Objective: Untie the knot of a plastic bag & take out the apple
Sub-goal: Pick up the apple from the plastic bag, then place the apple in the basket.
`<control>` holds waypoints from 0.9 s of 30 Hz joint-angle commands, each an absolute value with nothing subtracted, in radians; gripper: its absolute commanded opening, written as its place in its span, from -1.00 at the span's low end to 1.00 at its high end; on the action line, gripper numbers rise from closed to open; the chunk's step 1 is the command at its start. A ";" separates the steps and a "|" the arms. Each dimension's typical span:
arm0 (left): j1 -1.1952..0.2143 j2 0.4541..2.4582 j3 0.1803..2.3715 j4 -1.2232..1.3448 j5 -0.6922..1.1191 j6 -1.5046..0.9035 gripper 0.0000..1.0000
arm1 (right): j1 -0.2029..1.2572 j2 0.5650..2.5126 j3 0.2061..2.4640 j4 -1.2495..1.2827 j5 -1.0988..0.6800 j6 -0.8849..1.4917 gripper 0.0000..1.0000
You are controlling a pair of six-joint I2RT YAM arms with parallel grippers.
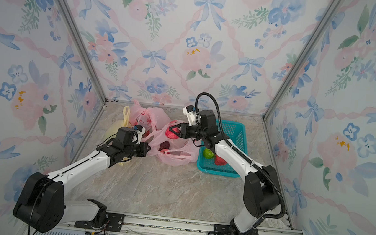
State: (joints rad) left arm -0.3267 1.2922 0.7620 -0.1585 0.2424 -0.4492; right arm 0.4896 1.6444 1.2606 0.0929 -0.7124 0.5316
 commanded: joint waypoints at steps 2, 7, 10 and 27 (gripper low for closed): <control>-0.322 1.293 0.752 -0.151 0.233 -0.431 -1.00 | 0.374 1.509 1.208 0.252 -0.803 0.656 -0.41; -0.319 1.280 0.749 -0.150 0.229 -0.433 -1.00 | 0.237 1.401 1.196 -0.082 -0.493 0.436 -0.40; -0.320 1.272 0.751 -0.150 0.226 -0.432 -1.00 | 0.198 1.380 1.196 -0.273 -0.215 0.293 -0.40; -0.319 1.256 0.749 -0.156 0.215 -0.434 -1.00 | 0.123 1.637 1.170 -0.467 0.274 0.123 -0.37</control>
State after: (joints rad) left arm -0.3267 1.2724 0.7616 -0.1585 0.2230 -0.4492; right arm 0.1314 1.6081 1.1675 -0.4381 0.2359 0.1402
